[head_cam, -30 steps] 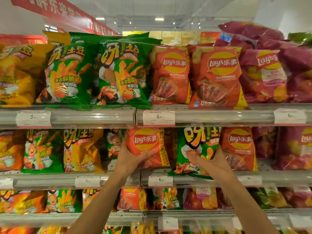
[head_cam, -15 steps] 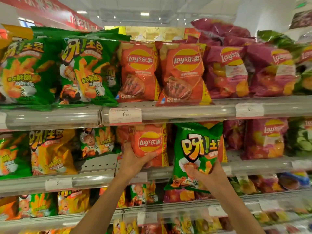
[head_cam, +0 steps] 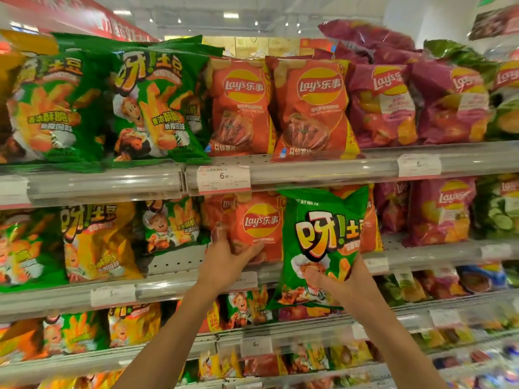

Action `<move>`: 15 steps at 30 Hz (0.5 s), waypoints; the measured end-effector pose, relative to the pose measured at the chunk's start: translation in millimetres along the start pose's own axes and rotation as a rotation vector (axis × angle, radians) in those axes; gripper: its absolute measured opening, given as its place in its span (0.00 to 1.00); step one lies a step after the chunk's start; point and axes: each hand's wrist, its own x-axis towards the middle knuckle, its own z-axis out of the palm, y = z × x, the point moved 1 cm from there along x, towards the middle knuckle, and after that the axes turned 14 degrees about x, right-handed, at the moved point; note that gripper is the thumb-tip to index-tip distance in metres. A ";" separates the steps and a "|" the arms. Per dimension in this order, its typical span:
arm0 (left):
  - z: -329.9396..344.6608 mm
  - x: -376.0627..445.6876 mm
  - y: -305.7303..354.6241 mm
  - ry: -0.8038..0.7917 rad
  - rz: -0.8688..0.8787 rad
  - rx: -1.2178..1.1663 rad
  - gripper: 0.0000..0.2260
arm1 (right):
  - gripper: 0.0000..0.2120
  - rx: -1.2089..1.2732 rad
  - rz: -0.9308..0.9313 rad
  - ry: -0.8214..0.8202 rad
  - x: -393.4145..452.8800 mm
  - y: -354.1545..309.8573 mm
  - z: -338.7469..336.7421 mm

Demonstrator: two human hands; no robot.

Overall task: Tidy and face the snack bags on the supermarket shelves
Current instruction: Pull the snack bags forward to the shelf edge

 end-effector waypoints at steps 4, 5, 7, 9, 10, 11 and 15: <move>-26.6 -11.4 -31.3 0.078 0.068 0.172 0.33 | 0.40 0.017 0.009 0.022 -11.5 7.7 37.1; -35.4 -14.3 -42.9 0.123 0.095 0.226 0.29 | 0.41 0.022 0.023 0.023 -14.4 10.3 49.2; -53.6 -21.6 -66.7 0.204 0.150 0.320 0.23 | 0.41 0.017 0.047 0.004 -17.2 16.9 74.7; -72.4 -32.2 -89.1 0.260 0.197 0.372 0.18 | 0.39 0.009 0.060 -0.006 -17.2 20.7 104.1; -81.8 -39.0 -100.1 0.292 0.224 0.372 0.14 | 0.38 0.009 0.059 0.000 -16.3 22.6 119.1; -90.7 -46.3 -111.1 0.331 0.255 0.365 0.11 | 0.38 -0.003 0.048 0.014 -15.6 23.4 133.9; -120.4 -68.6 -156.2 0.486 0.331 0.443 0.04 | 0.41 -0.061 0.031 -0.041 -11.3 24.6 185.2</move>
